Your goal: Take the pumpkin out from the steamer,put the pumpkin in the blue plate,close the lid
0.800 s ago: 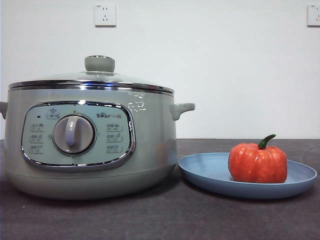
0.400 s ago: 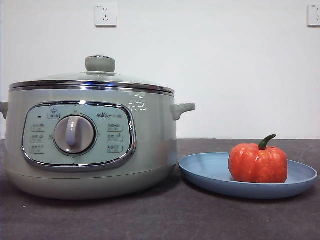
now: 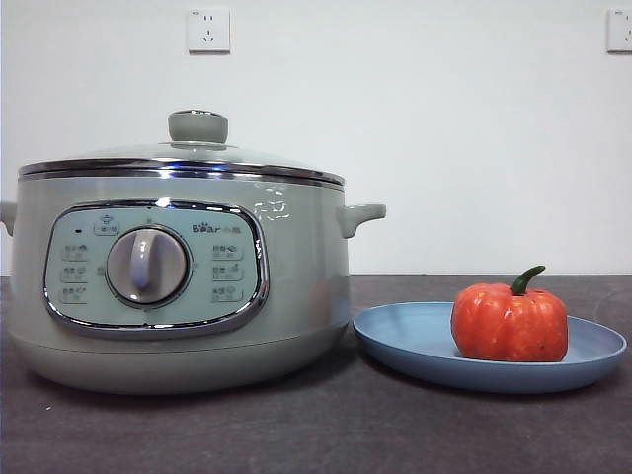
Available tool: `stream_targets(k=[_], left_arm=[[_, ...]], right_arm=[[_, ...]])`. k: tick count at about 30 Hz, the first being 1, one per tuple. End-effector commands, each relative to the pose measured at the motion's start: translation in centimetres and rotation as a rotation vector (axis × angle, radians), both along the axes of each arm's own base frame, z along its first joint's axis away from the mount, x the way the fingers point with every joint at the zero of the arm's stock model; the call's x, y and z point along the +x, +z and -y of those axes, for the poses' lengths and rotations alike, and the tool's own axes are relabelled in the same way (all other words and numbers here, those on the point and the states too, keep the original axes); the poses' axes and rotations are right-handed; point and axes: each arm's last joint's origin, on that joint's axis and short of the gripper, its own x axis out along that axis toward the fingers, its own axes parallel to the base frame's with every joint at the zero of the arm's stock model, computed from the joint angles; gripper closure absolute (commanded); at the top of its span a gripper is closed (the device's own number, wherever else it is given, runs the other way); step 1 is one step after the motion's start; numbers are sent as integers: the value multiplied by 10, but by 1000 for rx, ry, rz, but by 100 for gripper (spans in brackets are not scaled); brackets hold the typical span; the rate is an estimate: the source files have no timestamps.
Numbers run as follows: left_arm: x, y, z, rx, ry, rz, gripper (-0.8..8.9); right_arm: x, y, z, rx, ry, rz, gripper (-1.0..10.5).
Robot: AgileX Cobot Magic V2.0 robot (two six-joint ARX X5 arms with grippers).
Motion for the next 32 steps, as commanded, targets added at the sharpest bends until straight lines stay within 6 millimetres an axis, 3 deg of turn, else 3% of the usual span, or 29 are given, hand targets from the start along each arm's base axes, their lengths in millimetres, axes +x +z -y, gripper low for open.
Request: stream_targets(k=[1,6,12,20,32], left_arm=[[7,-25,-2,9,31,2,816],[16,-69,-2,-34,31,-53,816],[26,-100,-2,-43,20,-93,816],[29,-116,-1,-42,8,-127,816],[29,-116,-7,-53,32,-123,816]], right_arm=[[0,-1,0,10,-5,-1,945],[0,-1,0,10,-5,-2,945],[0,-1,0,7,-6,-5,945],[0,-2,0,6,-6,-8,945],[0,-2,0,5,-5,-9,945]])
